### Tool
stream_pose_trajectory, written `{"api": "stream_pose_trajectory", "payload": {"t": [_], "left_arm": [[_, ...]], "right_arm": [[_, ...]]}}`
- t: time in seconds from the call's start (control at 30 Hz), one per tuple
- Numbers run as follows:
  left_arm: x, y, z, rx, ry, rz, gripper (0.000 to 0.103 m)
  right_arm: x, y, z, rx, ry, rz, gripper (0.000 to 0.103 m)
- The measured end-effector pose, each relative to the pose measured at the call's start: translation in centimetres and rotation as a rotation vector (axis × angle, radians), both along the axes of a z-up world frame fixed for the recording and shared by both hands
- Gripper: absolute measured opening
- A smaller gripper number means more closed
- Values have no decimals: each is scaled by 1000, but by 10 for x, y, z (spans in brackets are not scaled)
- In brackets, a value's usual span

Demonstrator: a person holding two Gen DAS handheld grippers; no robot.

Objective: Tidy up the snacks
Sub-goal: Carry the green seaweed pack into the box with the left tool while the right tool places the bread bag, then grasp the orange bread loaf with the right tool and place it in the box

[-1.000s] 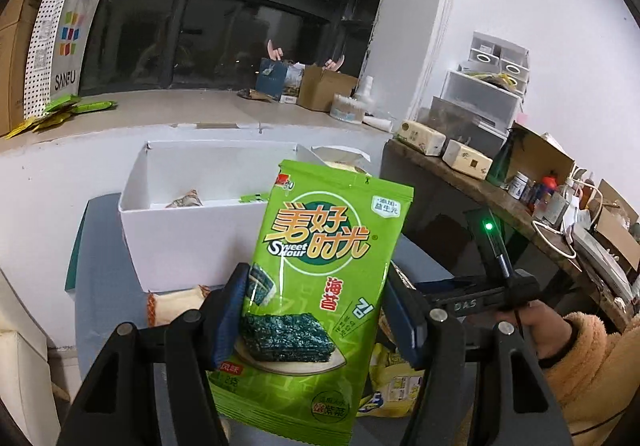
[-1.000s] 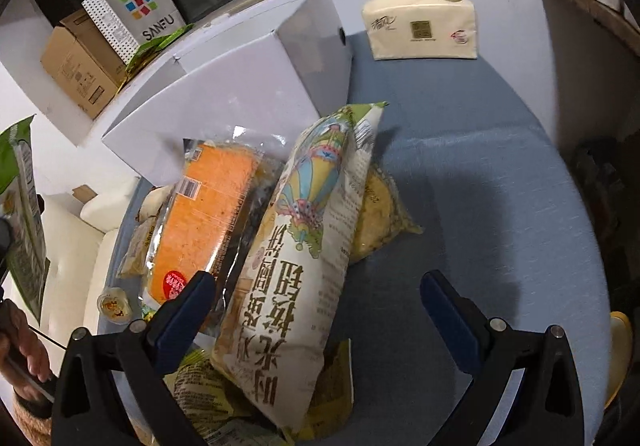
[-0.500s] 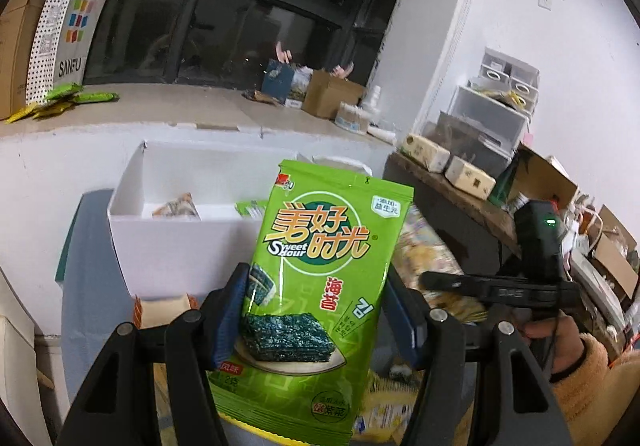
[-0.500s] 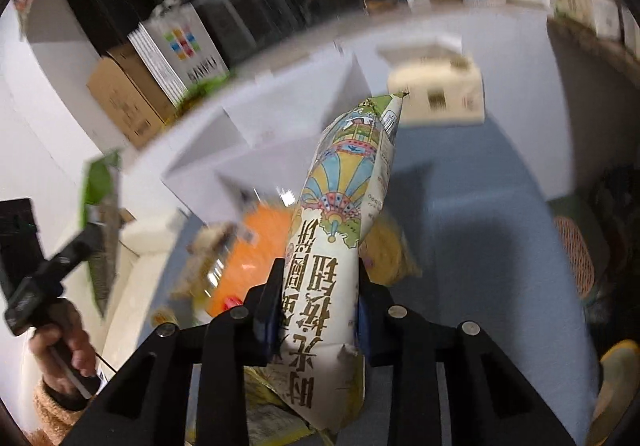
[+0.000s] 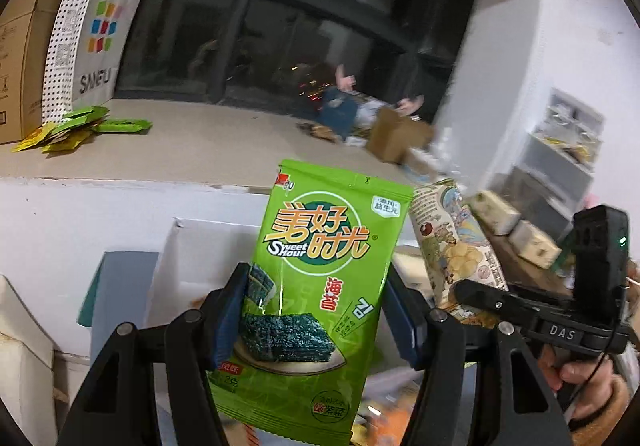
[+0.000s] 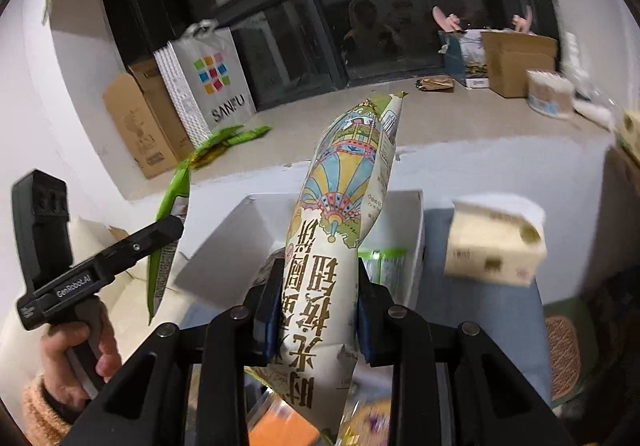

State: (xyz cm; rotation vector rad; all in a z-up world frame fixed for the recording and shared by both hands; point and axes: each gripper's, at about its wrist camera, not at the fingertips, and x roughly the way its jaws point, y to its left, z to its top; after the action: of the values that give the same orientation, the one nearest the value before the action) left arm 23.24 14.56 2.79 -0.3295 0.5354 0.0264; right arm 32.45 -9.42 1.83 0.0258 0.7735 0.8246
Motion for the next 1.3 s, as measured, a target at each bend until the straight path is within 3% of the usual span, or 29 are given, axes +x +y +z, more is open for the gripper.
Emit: {"api": "stream_pose_trajectory", "payload": {"t": [0.13, 0.17, 0.2, 0.23, 0.27, 0.3, 0.47, 0.73, 1.0, 1.3], "left_arm": [[33, 22, -24, 49, 92, 59, 72], [38, 25, -29, 56, 118, 69, 80], [43, 28, -36, 63, 149, 75, 95], [48, 31, -42, 74, 180, 89, 102], [50, 33, -47, 89, 201, 105, 103], [49, 33, -51, 104, 215, 113, 103], [39, 29, -62, 138, 225, 102, 103], [8, 16, -38, 152, 176, 82, 103], [-71, -11, -20, 193, 107, 56, 103], [-165, -39, -42, 182, 81, 50, 103]], "right_arm": [[28, 28, -18, -72, 20, 28, 33], [32, 34, -24, -95, 18, 38, 35], [35, 39, -28, -112, 3, 41, 37], [37, 42, -30, -129, -14, 42, 60], [38, 45, -34, -160, -32, 33, 101], [37, 45, -36, -176, -44, 15, 103], [31, 40, -41, -189, -55, 19, 103], [17, 28, -33, -155, -66, 10, 103], [-37, -7, -18, -121, -101, 35, 103], [-112, -56, -32, -92, -95, 60, 103]]}}
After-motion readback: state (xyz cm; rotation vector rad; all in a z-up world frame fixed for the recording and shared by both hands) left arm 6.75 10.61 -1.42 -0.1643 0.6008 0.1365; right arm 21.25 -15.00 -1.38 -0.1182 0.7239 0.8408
